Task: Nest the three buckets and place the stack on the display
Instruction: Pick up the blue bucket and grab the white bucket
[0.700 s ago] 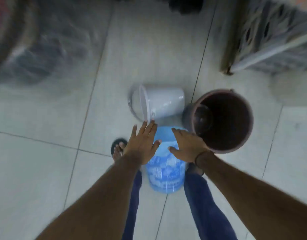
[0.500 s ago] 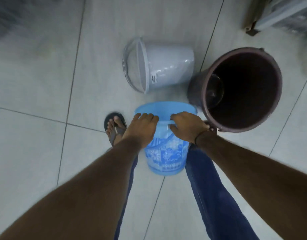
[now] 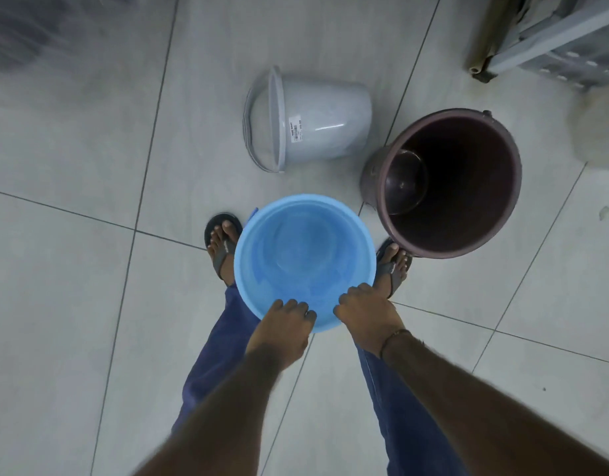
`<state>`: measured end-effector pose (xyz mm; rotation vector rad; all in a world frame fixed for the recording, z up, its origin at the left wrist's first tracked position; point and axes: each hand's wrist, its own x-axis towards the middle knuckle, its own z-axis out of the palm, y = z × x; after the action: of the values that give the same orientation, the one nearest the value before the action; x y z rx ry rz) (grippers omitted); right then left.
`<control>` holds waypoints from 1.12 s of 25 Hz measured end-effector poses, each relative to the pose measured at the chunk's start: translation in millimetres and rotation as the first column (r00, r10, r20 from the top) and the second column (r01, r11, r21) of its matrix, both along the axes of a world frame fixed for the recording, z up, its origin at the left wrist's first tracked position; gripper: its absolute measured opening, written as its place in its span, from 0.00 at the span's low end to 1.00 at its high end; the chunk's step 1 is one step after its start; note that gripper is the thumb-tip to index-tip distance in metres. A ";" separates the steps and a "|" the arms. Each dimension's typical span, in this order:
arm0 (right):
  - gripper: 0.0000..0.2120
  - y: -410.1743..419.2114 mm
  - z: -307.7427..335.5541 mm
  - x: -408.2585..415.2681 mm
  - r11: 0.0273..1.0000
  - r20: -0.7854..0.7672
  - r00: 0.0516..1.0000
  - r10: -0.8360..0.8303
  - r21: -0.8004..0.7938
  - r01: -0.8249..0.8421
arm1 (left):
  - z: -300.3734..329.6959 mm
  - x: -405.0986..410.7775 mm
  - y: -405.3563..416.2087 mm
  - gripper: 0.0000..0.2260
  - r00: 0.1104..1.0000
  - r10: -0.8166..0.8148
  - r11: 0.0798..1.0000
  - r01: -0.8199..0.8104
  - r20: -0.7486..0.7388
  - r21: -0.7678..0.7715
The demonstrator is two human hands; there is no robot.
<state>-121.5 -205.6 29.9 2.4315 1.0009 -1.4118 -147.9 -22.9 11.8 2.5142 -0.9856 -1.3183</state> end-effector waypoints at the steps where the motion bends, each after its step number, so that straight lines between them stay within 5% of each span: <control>1: 0.09 -4.5 -13.7 -8.3 0.999 -0.024 0.999 0.034 -0.005 -0.034 | -10.8 -11.0 -5.4 0.09 1.000 -0.003 1.000 0.003 -0.018 0.028; 7: 0.06 -20.9 -23.9 -20.4 0.999 -0.068 0.997 0.045 0.010 -0.044 | -20.5 -26.6 -2.9 0.11 0.995 0.069 0.987 -0.057 -0.072 0.152; 11: 0.09 -17.4 7.3 12.4 0.993 -0.109 0.990 -0.093 -0.083 0.084 | 11.7 11.7 8.8 0.11 0.988 0.114 0.983 -0.097 -0.102 0.157; 14: 0.10 -5.2 32.1 77.2 0.997 -0.005 0.997 -0.074 -0.006 0.074 | 44.2 73.7 5.9 0.09 0.945 0.323 0.940 -0.315 -0.044 0.134; 15: 0.12 -0.3 36.7 106.0 0.997 0.099 0.993 -0.063 0.058 0.058 | 48.5 97.6 4.8 0.08 0.890 0.456 0.882 -0.454 0.018 0.125; 17: 0.13 12.1 28.9 170.3 0.985 0.300 0.950 -0.086 0.167 0.037 | 36.0 144.6 5.0 0.07 0.642 0.757 0.646 -0.764 0.118 0.009; 19: 0.17 29.3 -6.9 233.8 0.978 0.431 0.901 -0.057 0.204 -0.036 | -2.3 189.7 3.7 0.08 0.363 0.929 0.369 -0.922 0.066 -0.119; 20: 0.21 41.0 -27.5 263.7 0.978 0.487 0.874 -0.004 0.183 -0.098 | -26.2 211.6 3.1 0.13 0.313 0.950 0.312 -0.943 0.014 -0.112; 22: 0.23 65.8 -72.1 309.2 0.963 0.541 0.814 0.210 0.030 -0.269 | -78.5 243.6 -0.4 0.22 0.310 0.943 0.314 -0.949 -0.122 0.015; 25: 0.19 83.5 -109.5 341.9 0.852 0.383 0.761 0.523 -0.195 -0.487 | -131.0 253.9 -11.4 0.16 0.305 0.918 0.328 -0.943 -0.252 0.056; 28: 0.13 83.5 -102.8 352.8 0.824 0.423 0.715 0.556 -0.172 -0.539 | -125.4 244.0 -8.9 0.08 0.406 0.908 0.400 -0.913 -0.100 -0.077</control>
<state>231.3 -122.1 -72.9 2.0181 1.3847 -0.6071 96.1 -31.9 -113.6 2.2336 0.4040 -0.8464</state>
